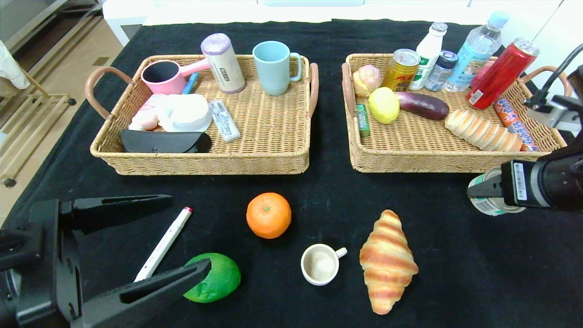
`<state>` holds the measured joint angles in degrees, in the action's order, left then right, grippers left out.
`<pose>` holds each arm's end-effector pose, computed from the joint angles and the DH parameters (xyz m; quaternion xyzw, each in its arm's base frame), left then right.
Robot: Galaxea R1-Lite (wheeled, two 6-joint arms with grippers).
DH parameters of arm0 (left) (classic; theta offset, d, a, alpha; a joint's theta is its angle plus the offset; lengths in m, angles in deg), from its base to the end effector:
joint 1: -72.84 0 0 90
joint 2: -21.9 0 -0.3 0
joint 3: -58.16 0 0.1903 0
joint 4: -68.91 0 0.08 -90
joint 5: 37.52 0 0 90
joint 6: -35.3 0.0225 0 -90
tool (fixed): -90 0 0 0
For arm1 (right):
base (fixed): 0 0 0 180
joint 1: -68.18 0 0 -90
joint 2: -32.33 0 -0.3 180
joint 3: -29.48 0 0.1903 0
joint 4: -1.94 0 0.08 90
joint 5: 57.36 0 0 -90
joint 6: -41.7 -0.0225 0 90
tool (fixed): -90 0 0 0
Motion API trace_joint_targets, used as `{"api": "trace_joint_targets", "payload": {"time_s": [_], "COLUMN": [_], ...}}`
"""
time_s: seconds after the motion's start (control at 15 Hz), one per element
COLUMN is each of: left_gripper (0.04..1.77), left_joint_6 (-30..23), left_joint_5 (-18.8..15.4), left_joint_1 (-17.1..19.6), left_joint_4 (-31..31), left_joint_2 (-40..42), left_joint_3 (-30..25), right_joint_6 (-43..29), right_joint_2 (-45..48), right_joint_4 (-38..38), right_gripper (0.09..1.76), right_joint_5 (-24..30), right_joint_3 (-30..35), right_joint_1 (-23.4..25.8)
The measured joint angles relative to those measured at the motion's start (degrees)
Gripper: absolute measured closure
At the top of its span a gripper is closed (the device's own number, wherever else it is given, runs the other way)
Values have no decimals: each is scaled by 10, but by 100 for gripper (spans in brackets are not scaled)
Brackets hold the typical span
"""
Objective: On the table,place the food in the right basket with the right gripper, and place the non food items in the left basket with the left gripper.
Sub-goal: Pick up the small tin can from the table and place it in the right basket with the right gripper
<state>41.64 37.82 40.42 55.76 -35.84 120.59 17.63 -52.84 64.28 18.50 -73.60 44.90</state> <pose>0.1068 -0.0746 0.2543 0.0619 0.0507 -0.4017 0.9123 0.2121 0.0853 0.2862 0.0738 0.3656 -0.0025 0.9278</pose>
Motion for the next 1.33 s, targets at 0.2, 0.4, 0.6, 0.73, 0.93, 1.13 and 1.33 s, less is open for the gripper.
{"api": "trace_joint_targets", "payload": {"time_s": [0.2,0.4,0.6,0.73,0.93,1.13,1.33], "left_gripper": [9,9,9,9,9,9,9], "left_joint_6": [0,0,0,0,0,0,0], "left_joint_5": [-1,-1,-1,-1,-1,-2,-2], "left_joint_1": [0,0,0,0,0,0,0], "left_joint_4": [0,1,1,0,0,1,0], "left_joint_2": [-1,0,1,1,3,6,6], "left_joint_3": [0,0,0,-1,-1,0,0], "right_joint_6": [29,49,72,87,97,111,130], "right_joint_2": [-10,-41,-81,-110,-154,-190,-216], "right_joint_4": [18,20,31,35,31,-7,-37], "right_gripper": [70,70,70,70,70,70,70], "right_joint_5": [0,-1,-1,-2,-2,-2,-2], "right_joint_3": [-78,-143,-213,-252,-314,-332,-334], "right_joint_1": [14,29,48,61,85,102,107]}}
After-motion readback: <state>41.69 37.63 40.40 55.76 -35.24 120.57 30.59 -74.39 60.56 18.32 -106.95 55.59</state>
